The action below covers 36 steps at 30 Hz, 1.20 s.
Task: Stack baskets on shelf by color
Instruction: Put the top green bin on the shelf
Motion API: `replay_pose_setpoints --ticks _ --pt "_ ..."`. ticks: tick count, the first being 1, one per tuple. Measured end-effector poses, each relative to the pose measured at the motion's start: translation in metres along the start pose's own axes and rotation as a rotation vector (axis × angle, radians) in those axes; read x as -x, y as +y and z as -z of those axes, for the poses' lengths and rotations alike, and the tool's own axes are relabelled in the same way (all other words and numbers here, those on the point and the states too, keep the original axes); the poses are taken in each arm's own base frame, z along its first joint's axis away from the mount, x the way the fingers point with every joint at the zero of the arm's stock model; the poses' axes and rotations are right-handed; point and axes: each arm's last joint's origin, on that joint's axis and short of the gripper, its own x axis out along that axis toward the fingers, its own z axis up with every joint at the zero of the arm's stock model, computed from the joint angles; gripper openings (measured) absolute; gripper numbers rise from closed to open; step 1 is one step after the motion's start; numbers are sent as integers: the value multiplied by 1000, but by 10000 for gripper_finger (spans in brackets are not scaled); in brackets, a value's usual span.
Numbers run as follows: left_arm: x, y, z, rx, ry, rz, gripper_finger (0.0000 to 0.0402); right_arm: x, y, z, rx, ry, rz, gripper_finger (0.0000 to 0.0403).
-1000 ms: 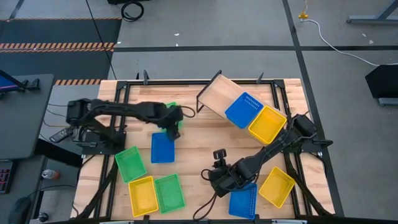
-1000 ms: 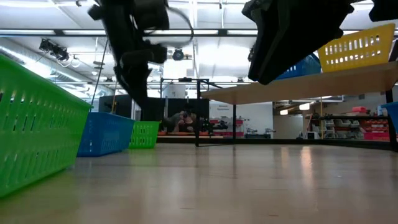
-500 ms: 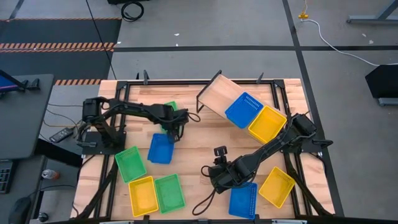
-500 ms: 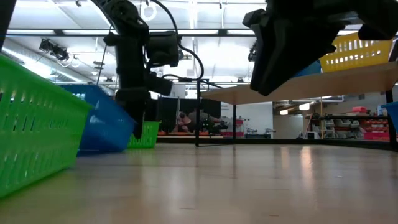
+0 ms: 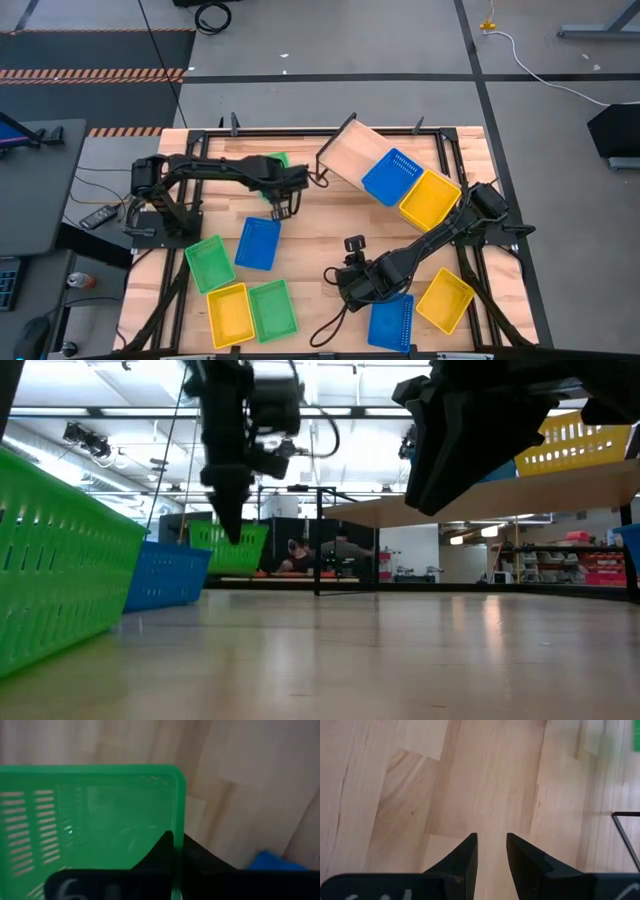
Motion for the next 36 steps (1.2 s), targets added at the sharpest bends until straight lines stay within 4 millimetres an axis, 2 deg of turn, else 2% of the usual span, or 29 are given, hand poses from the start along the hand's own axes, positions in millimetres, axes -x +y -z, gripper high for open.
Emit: replay_pose_setpoints --ticks 5,15,20,23,27,30,36 --pt "41 12 -14 -100 -10 -84 8 0 0 0 -5 0 0 109" --pt "110 30 -39 -504 -152 -251 8 0 0 0 -17 1 0 109" --pt "153 31 -50 -514 -327 -283 8 0 -1 0 -18 1 0 109" --pt "170 26 -57 -541 -454 -267 8 -2 -3 -1 -25 0 2 109" --pt "177 16 -68 -622 -561 -288 8 -3 -5 -2 -34 -1 1 109" --pt "168 12 -75 -670 -549 -296 8 -3 -5 -2 -43 0 -4 109" --pt "147 20 -85 -704 -532 -199 8 -2 -4 -1 -82 1 -11 109"
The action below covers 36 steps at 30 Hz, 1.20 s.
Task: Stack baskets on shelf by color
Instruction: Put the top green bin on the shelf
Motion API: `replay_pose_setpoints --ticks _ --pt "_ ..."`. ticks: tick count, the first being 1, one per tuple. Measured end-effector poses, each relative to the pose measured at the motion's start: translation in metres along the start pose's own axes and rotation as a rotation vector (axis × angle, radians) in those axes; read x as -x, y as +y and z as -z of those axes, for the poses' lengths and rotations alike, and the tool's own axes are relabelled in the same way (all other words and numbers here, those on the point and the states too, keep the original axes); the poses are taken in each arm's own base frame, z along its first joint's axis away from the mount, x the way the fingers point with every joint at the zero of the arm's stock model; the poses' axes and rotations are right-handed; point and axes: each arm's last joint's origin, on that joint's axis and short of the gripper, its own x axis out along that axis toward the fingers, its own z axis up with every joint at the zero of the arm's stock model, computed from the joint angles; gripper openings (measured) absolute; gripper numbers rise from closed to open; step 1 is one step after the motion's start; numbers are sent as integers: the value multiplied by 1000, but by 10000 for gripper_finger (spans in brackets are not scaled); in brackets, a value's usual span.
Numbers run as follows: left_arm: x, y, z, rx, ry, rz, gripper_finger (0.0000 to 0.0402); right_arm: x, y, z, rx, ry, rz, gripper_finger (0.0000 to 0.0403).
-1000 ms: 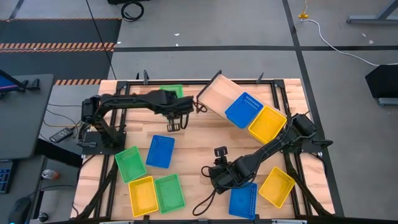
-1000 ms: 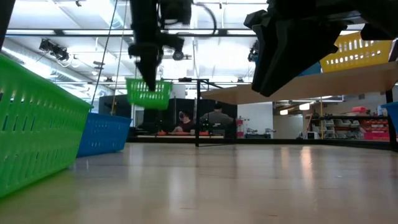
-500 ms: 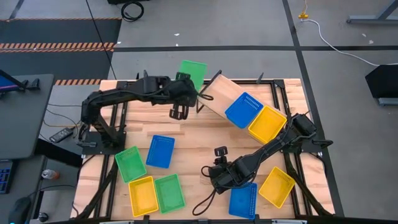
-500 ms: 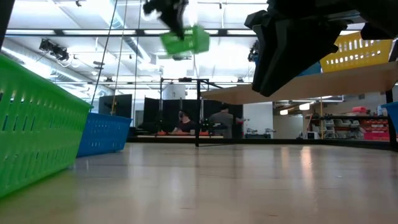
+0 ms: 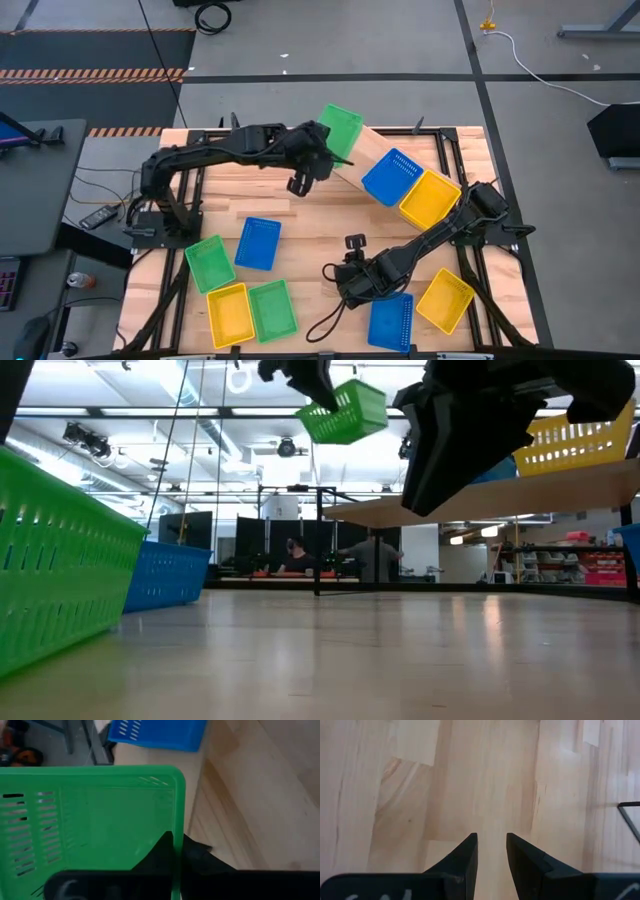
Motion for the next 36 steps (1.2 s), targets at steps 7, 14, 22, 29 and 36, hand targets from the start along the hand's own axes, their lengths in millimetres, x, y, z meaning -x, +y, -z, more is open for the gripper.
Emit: replay_pose_setpoints --ticks 7,14,22,29,36 --pt "-39 -3 4 -70 45 82 8 0 1 2 -70 26 -29 109" --pt "-62 -9 3 -136 70 104 8 6 11 7 -114 45 -48 109" --pt "-68 -1 11 -103 25 143 8 51 10 9 -193 -97 -28 109" --pt "-70 5 17 -78 -24 179 8 109 -13 15 -260 -277 -4 109" --pt "-73 7 19 -125 -37 181 9 163 -42 40 -389 -374 -9 109"
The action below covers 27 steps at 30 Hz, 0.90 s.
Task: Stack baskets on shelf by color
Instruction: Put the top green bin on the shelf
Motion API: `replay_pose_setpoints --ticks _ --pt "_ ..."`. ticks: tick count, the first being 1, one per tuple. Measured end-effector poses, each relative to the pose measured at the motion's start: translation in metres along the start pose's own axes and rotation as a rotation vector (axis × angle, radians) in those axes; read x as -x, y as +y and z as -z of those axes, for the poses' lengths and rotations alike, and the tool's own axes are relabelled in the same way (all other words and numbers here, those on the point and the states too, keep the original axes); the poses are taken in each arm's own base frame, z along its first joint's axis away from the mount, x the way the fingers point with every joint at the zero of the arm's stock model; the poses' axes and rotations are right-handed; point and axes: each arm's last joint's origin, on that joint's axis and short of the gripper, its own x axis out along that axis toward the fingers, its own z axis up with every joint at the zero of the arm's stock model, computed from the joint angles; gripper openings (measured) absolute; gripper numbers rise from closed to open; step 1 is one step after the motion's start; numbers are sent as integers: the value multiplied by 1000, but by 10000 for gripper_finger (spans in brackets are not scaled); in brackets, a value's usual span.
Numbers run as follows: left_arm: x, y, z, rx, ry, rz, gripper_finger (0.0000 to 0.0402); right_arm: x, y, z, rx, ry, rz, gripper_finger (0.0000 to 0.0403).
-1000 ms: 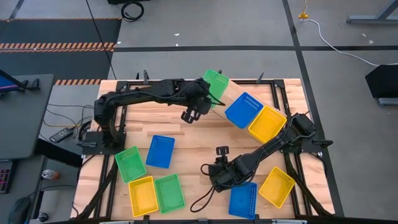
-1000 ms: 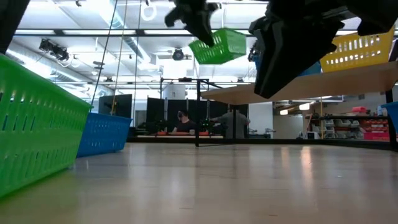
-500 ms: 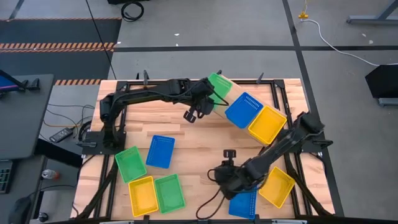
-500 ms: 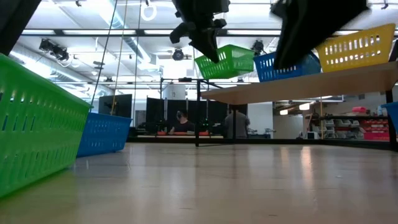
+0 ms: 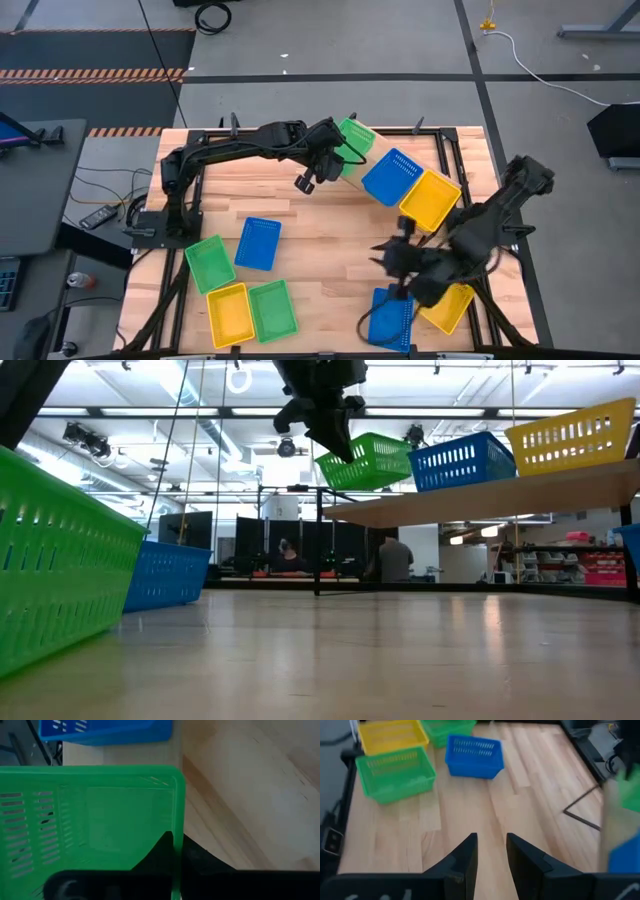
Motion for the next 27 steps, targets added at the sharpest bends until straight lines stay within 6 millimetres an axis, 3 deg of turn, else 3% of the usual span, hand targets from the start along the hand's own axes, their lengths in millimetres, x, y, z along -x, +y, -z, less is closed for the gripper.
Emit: replay_pose_setpoints --ticks 5,9,20,27 --pt "-6 2 -3 -6 -60 9 9 25 -11 9 -54 6 14 109" --pt "-22 -1 -2 -8 -22 27 9 36 -16 19 -79 3 71 109" --pt "-27 4 -3 -55 -7 -36 13 46 -11 28 -96 -3 60 109" --pt "-27 4 -3 -41 -8 -39 46 49 -9 30 -113 -5 50 109"
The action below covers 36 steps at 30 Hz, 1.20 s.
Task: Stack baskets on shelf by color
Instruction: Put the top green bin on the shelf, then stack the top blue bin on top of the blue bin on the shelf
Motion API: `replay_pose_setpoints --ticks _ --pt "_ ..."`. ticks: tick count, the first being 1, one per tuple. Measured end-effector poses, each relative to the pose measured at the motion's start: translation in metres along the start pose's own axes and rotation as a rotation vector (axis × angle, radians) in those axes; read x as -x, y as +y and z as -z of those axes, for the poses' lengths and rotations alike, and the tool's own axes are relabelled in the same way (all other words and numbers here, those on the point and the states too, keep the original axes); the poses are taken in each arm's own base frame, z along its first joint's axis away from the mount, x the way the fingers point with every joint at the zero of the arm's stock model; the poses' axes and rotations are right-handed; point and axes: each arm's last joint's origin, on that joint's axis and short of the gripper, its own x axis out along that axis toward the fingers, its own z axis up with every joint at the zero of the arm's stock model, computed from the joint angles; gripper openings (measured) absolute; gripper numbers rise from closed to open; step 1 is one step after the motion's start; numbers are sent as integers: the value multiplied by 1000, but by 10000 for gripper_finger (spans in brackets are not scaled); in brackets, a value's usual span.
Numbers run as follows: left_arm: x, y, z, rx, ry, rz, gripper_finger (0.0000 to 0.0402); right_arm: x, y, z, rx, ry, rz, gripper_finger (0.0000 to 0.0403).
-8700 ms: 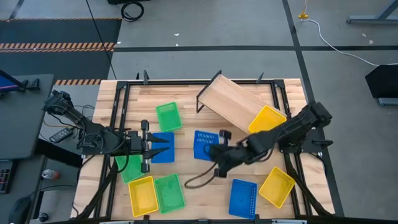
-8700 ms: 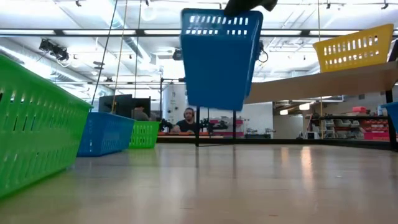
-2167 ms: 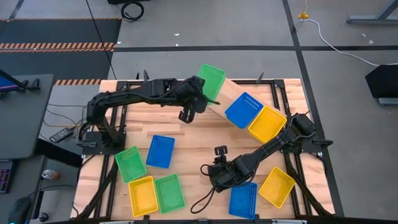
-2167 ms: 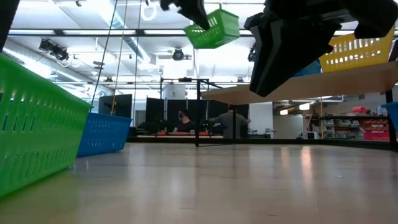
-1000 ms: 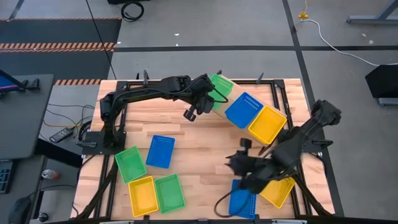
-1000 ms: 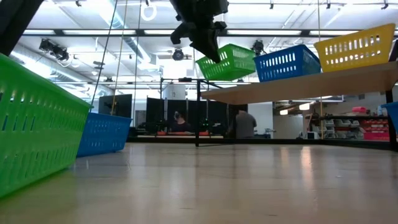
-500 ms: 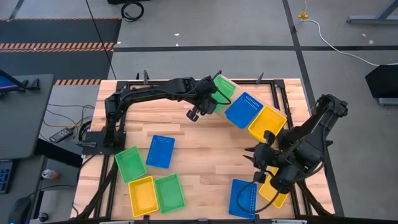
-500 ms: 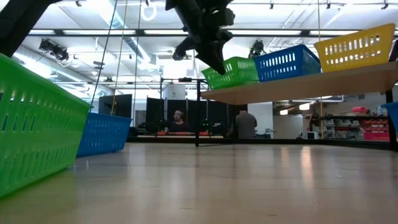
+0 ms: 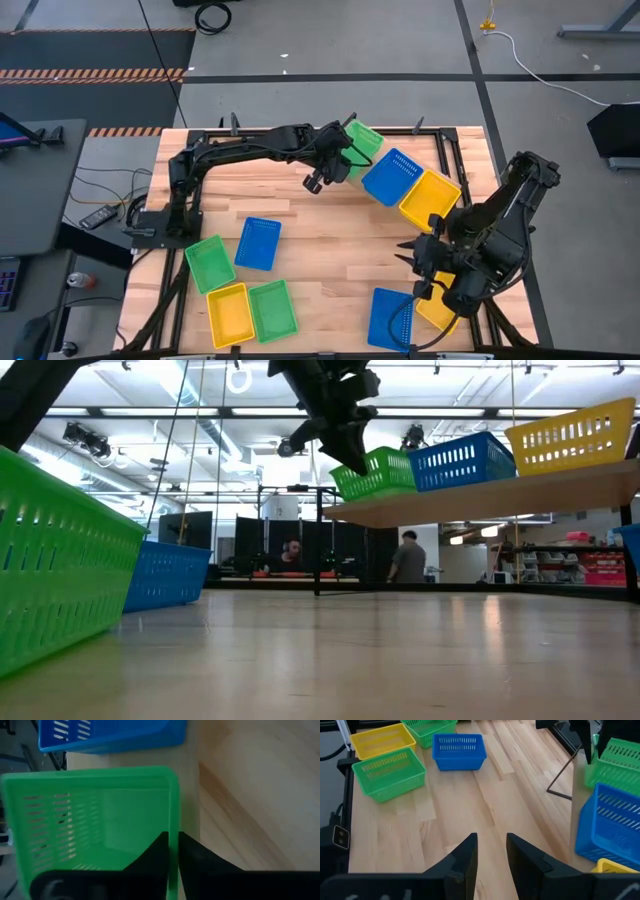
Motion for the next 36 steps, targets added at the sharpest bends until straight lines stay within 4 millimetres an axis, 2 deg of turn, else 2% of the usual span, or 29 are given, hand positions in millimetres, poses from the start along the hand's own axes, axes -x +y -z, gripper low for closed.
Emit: replay_pose_setpoints --ticks 13,25,32,36 --pt "1 4 0 51 52 -79 93 0 0 0 -1 1 -2 109" --pt "4 2 -2 69 111 -105 95 0 0 0 -1 8 -6 109" --pt "24 1 -8 163 90 -135 113 0 0 0 2 0 -1 109" --pt "47 -2 -17 172 86 -194 131 0 0 0 5 -10 8 109"
